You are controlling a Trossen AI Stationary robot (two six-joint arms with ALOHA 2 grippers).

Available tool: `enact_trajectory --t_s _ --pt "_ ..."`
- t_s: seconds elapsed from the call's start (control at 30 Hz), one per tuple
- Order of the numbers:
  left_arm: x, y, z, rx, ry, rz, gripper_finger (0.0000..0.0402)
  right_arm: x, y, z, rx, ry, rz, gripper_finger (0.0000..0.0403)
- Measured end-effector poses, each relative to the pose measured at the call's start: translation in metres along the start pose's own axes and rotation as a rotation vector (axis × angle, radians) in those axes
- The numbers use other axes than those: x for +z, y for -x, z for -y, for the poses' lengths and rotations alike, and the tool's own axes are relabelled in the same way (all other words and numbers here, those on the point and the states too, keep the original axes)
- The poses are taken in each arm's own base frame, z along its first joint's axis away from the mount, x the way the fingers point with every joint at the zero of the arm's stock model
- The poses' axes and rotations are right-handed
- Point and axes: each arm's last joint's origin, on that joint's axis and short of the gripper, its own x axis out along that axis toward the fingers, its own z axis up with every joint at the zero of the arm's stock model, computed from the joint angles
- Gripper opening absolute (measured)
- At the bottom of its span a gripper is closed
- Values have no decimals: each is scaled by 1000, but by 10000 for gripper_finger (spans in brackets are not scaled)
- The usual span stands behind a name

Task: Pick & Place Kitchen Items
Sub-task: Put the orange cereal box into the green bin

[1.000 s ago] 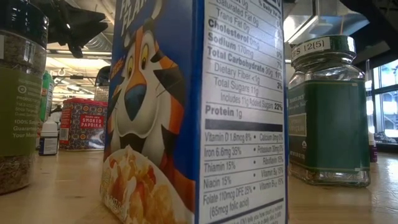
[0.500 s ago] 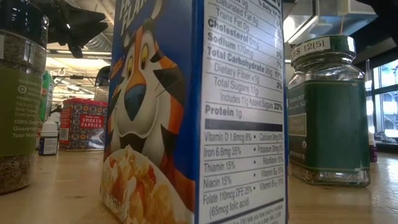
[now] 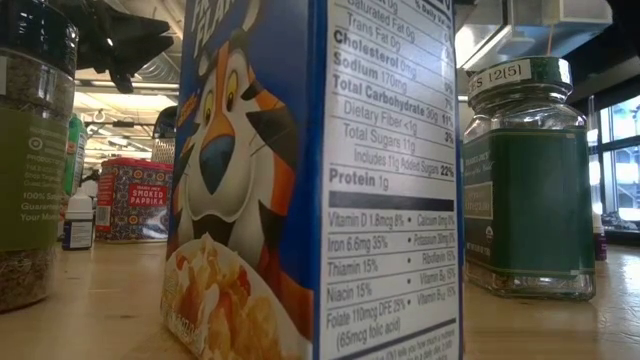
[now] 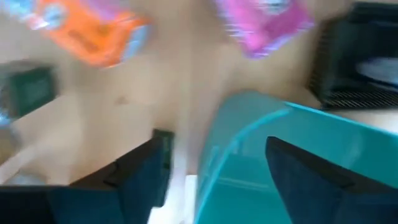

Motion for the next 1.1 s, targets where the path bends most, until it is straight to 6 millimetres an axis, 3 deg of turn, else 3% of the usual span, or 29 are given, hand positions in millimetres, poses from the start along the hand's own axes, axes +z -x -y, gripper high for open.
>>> enact_trajectory --t_s 0.13,0.33,0.57,0.8,1.1 --pt "0 0 0 0 0 0 128 0 0 1 -117 -36 13 317" --pt "0 0 0 1 -1 0 128 0 2 0 -243 13 24 321" --pt "-3 0 -1 9 -15 -29 128 0 1 -1 -202 73 14 321" --pt "-5 0 -2 38 -19 -47 128 -3 6 -25 -120 274 26 321" --pt "-5 0 -2 40 -19 -46 128 1 23 -63 10 605 207 321"
